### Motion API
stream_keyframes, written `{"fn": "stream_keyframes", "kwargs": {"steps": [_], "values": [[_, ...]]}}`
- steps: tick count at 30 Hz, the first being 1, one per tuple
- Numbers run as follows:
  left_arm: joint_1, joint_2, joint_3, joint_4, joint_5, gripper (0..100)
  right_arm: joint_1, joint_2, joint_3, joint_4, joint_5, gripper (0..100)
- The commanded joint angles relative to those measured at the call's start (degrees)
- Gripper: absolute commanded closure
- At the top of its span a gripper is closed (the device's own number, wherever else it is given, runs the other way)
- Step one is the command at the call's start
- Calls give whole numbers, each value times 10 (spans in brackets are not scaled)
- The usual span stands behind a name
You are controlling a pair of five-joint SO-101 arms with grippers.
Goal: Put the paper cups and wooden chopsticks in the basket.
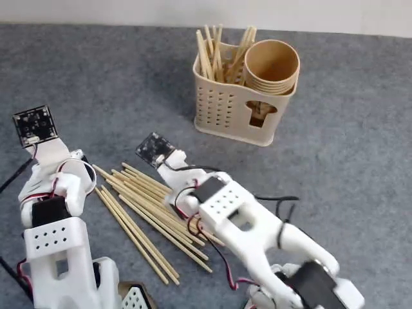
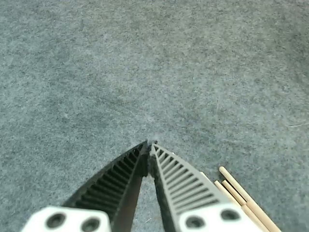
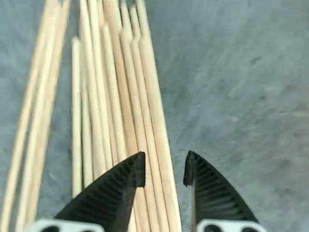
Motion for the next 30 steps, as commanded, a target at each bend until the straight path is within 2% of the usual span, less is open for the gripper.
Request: {"fn": "stream_keyframes", "kwargs": {"steps": [1, 11, 19, 22, 30], "values": [[-21, -12, -7, -11, 4, 968, -7, 43, -50, -11, 8, 858], [-22, -9, -3, -29, 4, 968, 18, 143, -110, -19, 65, 858], [-21, -9, -3, -29, 4, 968, 39, 228, -180, -25, 68, 861], [-21, -9, -3, -29, 3, 968, 38, 223, -182, -24, 69, 893], [-20, -9, -3, -29, 3, 968, 34, 143, -178, 27, 69, 896]]}}
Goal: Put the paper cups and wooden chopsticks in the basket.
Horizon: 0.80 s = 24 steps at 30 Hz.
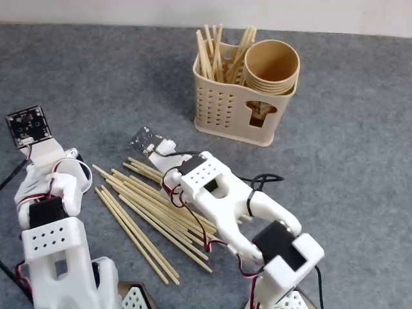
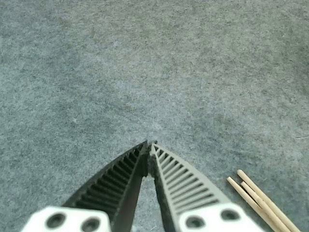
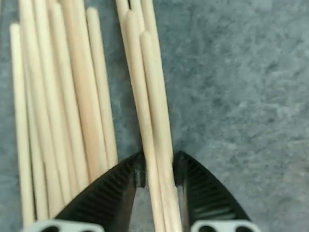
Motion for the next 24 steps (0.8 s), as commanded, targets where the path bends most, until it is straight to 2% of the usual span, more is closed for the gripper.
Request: {"fn": "stream_keyframes", "kwargs": {"steps": [1, 7, 16, 24], "values": [[-5, -9, -3, -11, 3, 968, 0, -57, -20, 15, 7, 896], [-5, -8, -3, -12, 3, 968, -30, -57, -20, 44, 7, 896], [-5, -8, -3, -12, 3, 968, -20, -52, -20, 27, 7, 896], [-5, -8, -3, -12, 3, 968, -19, 19, -26, 29, 7, 899]]}}
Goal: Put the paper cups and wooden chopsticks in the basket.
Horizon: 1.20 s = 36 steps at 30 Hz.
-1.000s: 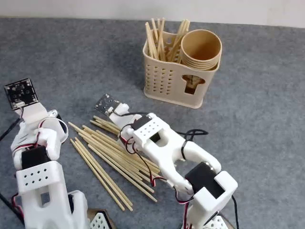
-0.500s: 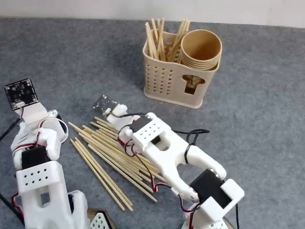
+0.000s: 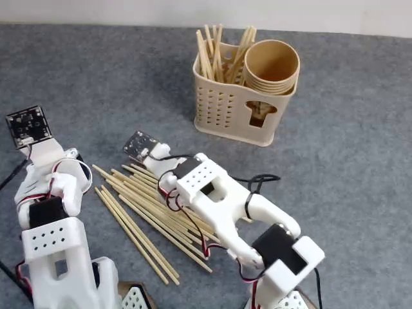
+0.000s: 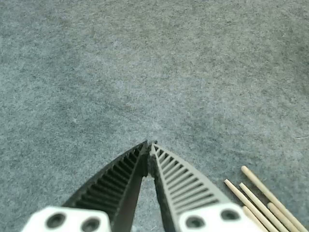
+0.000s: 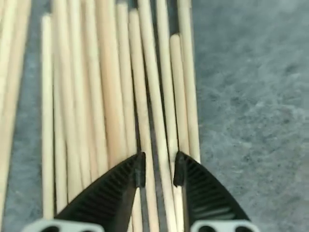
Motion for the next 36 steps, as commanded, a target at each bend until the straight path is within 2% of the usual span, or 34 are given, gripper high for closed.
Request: {"fn": "stream_keyframes", "kwargs": {"steps": [1, 13, 18, 23, 36], "values": [[-5, -8, -3, -12, 3, 968, 3, 0, -16, 0, 7, 899], [-5, -8, -3, -12, 3, 968, 14, -27, -13, -2, 7, 902], [-5, -8, -3, -12, 3, 968, 8, -29, -12, -3, 7, 970], [-5, -8, -3, -12, 3, 968, 12, -40, -15, 1, 7, 984], [-4, -8, -2, -12, 3, 968, 12, -218, 62, 8, 6, 993]]}}
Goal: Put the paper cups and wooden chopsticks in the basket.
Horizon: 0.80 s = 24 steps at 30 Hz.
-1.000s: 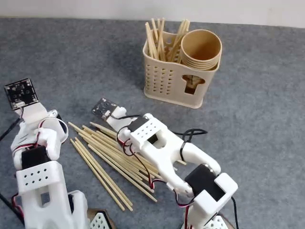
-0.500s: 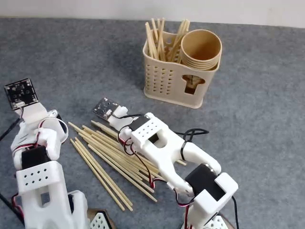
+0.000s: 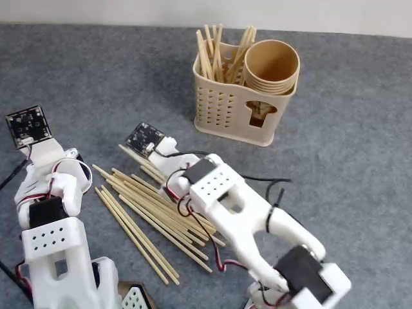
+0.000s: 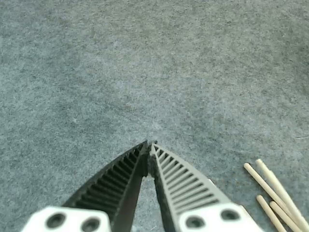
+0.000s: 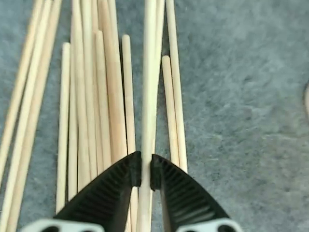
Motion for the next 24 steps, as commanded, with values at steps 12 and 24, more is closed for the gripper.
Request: {"fn": "stream_keyframes", "kwargs": {"steps": [12, 24], "values": [[-4, -12, 25, -55, 3, 968, 20, -252, 68, 3, 0, 993], [-4, -12, 26, -56, 5, 968, 66, -464, 85, 0, -68, 993]]}}
